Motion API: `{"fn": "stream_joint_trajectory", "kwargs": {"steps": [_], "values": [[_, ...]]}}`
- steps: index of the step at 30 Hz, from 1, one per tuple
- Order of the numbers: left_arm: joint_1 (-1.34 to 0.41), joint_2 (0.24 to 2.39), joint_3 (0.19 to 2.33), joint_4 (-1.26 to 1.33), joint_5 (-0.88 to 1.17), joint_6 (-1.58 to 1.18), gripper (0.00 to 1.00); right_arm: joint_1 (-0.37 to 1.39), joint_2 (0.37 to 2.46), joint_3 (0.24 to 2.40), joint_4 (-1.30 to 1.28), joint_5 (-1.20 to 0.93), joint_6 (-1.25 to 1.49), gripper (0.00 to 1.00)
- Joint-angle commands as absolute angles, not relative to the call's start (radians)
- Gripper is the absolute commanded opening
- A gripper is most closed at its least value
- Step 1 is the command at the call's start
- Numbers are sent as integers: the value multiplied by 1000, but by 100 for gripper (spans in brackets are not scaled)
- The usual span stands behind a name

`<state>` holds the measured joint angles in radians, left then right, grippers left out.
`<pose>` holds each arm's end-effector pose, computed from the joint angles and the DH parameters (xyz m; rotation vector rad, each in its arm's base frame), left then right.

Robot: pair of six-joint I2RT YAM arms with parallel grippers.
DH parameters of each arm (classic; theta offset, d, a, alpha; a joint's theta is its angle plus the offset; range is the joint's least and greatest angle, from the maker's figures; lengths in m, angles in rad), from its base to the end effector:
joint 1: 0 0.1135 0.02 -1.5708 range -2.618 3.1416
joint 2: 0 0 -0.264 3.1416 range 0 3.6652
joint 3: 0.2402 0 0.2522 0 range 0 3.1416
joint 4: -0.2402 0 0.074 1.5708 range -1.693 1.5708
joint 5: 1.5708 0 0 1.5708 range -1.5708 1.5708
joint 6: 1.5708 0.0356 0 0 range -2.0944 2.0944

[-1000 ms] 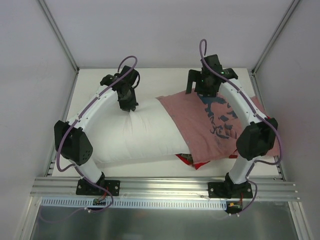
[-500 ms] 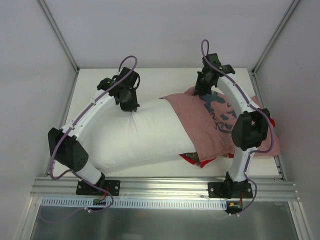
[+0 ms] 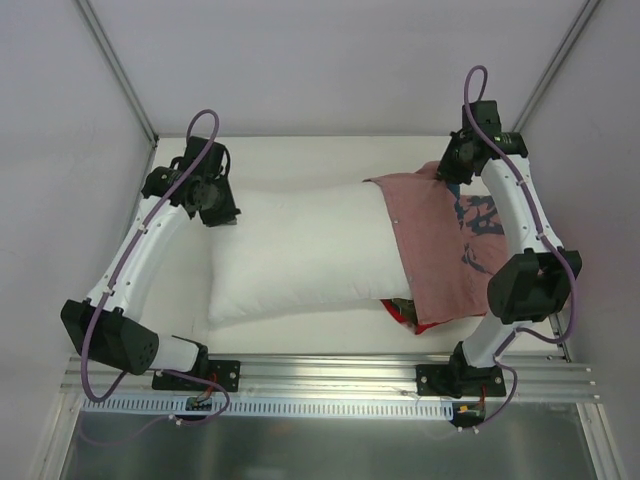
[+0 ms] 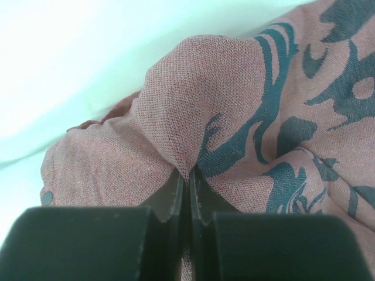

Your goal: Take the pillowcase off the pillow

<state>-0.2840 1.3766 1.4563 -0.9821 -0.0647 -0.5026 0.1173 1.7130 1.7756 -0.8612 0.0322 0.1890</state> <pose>0.2659 -0.0752 0.3659 -0.2992 2.4704 -0.2568 0.3722 0.0427 0.3715 0.1005 2.3694 0.1093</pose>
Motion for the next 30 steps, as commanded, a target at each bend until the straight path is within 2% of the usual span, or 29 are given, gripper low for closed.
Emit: {"fn": "stream_joint_trajectory", "kwargs": {"steps": [1,7,12,15,16,18,20,24,30], "values": [[-267,1338,1460,-1011,-57,-454,0,104,1675,1744,-805,91,181,1],[-270,1348,1486,-1011,-2,-456,0,104,1658,1717,-782,74,187,1],[-397,1422,1613,-1017,-15,-471,2,129,1657,1710,-776,49,179,1],[-449,1495,1719,-1058,-72,-492,40,155,1652,1691,-778,57,170,1],[-452,1526,1741,-1084,-107,-506,67,169,1649,1684,-778,60,166,1],[-449,1548,1793,-1104,-152,-525,86,184,1635,1663,-778,77,158,1],[-425,1577,1830,-1133,-193,-552,97,202,1626,1648,-778,87,150,1],[-245,1614,1847,-1140,-120,-598,98,227,1594,1606,-773,103,143,1],[-92,1716,1870,-1163,-94,-646,99,244,1563,1568,-764,110,138,1]]}}
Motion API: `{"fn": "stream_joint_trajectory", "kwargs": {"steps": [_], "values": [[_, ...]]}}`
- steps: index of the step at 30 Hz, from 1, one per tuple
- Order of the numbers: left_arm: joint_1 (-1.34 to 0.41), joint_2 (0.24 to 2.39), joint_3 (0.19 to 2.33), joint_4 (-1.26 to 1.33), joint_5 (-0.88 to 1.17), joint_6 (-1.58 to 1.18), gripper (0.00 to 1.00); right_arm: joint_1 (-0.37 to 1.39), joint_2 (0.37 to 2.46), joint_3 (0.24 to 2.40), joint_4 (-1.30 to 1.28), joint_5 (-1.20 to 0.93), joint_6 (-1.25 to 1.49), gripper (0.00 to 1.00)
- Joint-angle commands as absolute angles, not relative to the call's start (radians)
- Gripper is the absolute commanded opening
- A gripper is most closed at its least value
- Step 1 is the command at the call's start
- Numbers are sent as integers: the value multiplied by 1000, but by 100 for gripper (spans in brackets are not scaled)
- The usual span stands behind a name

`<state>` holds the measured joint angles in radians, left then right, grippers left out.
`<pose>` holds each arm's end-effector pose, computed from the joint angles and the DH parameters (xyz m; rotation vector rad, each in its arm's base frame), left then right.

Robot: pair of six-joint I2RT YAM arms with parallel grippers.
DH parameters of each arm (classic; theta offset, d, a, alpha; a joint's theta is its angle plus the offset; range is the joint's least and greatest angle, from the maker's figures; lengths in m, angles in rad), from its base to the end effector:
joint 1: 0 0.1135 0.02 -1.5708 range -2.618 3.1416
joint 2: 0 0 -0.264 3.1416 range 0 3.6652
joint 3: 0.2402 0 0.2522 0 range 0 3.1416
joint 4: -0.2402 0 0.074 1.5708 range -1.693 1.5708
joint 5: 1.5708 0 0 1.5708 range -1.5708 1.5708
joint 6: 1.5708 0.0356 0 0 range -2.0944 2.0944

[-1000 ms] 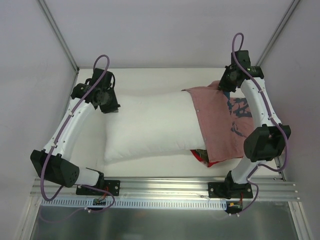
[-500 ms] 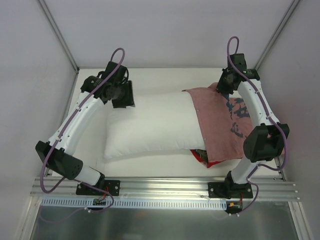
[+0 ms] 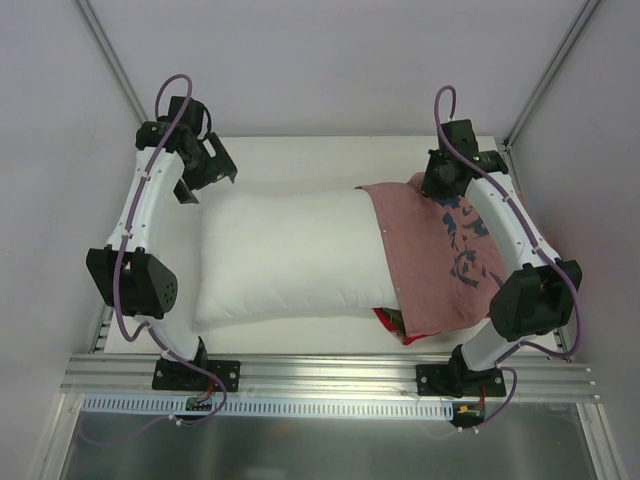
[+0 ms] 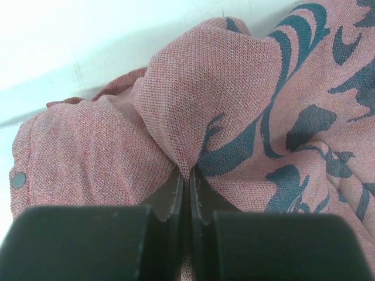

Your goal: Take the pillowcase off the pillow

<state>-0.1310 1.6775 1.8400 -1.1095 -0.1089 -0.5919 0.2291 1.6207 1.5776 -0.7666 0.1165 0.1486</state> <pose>0.3416 -0.0411 0.3860 -0.6178 2.4399 -0.1586 0.3476 0.0768 0.3474 -0.0402 2.3735 0.0423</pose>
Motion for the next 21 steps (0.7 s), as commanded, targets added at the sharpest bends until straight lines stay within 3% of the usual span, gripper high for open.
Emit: {"fn": "stream_joint_trajectory", "kwargs": {"steps": [1,8,16,18,19,20,21], "values": [[-68,1727,1871,-1167,-98,-653,99,245,1557,1560,-764,110,135,1],[-35,1830,1825,-1167,-97,-698,99,256,1545,1534,-756,109,132,1],[-41,1913,1706,-1027,75,-670,98,287,1545,1513,-749,112,133,1],[-41,1904,1689,-1003,106,-655,68,293,1549,1509,-747,112,135,1],[-41,1899,1684,-996,118,-652,45,295,1551,1508,-747,112,137,1],[-40,1891,1684,-993,117,-647,0,295,1552,1509,-747,112,135,1],[-37,1873,1689,-992,118,-643,0,293,1554,1511,-747,117,137,1]]}}
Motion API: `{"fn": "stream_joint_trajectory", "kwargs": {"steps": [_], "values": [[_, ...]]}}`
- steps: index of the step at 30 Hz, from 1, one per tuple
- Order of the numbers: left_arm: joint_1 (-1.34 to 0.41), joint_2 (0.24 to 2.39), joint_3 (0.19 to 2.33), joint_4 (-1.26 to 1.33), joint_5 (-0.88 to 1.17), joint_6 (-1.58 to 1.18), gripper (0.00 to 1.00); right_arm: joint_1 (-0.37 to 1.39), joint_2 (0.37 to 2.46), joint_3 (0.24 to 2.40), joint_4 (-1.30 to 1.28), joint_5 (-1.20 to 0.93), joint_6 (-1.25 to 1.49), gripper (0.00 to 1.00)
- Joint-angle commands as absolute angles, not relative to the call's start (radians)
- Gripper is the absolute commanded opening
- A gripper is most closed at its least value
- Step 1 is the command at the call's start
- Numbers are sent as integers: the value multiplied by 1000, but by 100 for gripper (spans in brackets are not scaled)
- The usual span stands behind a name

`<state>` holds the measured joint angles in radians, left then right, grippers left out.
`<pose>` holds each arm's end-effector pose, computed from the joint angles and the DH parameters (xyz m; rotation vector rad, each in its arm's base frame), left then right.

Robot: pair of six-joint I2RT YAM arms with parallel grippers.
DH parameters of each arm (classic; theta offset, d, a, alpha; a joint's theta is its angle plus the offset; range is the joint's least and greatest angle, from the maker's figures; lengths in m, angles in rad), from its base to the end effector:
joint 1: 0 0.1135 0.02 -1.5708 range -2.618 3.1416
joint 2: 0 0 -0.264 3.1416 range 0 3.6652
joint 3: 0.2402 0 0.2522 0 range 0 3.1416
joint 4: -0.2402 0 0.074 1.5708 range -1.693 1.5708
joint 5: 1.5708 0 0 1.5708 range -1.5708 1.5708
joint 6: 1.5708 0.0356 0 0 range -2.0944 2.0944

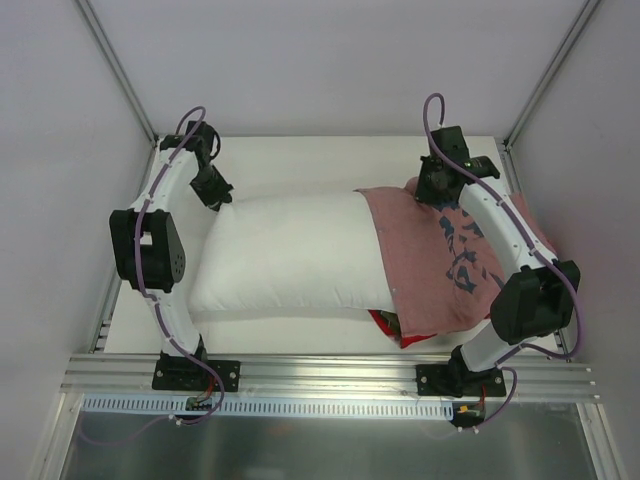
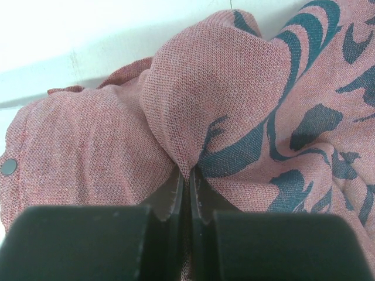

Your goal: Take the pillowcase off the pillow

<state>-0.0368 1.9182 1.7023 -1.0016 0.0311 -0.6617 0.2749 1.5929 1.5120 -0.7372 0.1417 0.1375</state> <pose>0.3996 -0.0158 0.2650 -0.8571 2.6787 -0.2129 0.3378 0.0900 0.3377 -0.0967 2.3765 0.0272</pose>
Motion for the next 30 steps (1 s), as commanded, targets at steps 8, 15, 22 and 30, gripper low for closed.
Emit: {"fn": "stream_joint_trajectory", "kwargs": {"steps": [8,15,22,30], "values": [[83,1604,1626,-992,15,-678,0,183,1529,1523,-773,111,150,4],[225,1440,1511,-939,106,-652,0,60,1540,1414,-689,-35,262,12],[255,1413,1503,-940,130,-623,0,49,1545,1410,-637,-57,301,1],[310,1384,1531,-940,201,-600,0,32,1565,1491,-637,-176,278,69]]}}
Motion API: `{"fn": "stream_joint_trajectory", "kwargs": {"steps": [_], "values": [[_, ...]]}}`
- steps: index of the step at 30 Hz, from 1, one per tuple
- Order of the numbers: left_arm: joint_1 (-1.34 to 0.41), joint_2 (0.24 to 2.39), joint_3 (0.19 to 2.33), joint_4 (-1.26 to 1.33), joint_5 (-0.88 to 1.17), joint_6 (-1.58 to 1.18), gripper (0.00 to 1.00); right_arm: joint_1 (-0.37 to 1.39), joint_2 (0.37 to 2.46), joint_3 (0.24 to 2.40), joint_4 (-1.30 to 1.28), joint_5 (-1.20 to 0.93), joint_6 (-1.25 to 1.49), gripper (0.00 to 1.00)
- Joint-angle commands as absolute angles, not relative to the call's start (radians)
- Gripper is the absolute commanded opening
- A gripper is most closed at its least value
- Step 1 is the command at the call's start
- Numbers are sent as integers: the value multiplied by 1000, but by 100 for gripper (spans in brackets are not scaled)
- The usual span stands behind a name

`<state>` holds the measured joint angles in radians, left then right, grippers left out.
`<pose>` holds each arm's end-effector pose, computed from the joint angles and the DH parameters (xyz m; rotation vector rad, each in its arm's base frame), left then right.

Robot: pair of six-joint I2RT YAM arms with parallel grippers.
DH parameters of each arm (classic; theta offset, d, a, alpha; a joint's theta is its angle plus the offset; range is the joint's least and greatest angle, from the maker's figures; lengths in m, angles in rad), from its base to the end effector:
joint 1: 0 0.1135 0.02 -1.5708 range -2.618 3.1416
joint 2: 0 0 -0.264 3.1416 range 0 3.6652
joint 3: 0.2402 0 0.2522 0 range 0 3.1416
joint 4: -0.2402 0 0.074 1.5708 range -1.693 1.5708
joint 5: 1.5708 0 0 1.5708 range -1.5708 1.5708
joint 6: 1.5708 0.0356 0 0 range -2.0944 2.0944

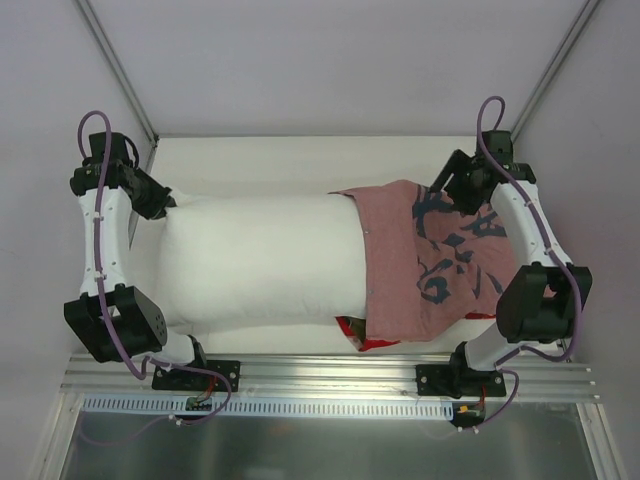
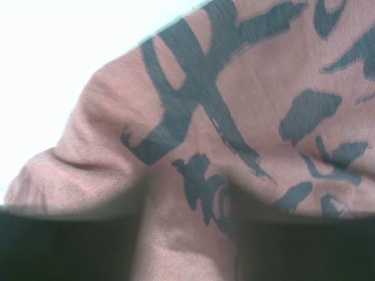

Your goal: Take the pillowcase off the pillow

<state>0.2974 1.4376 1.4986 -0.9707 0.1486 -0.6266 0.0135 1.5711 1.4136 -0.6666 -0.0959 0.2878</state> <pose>0.2815 0.0808 0.3638 -1.0547 2.2611 -0.3234 0.3457 0.0081 0.3180 0.2841 2.3886 0.2555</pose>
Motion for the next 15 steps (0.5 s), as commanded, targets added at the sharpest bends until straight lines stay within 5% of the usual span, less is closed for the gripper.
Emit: {"fn": "stream_joint_trajectory", "kwargs": {"steps": [1,3,13,15], "values": [[310,1385,1532,-940,213,-603,0,58,1606,1531,-664,-154,273,84],[310,1393,1535,-940,241,-601,0,123,1658,1583,-696,-126,273,99],[310,1370,1526,-940,247,-575,0,193,1960,1718,-706,-230,505,96],[310,1367,1522,-940,245,-572,0,201,1973,1665,-640,-264,526,88]]}}
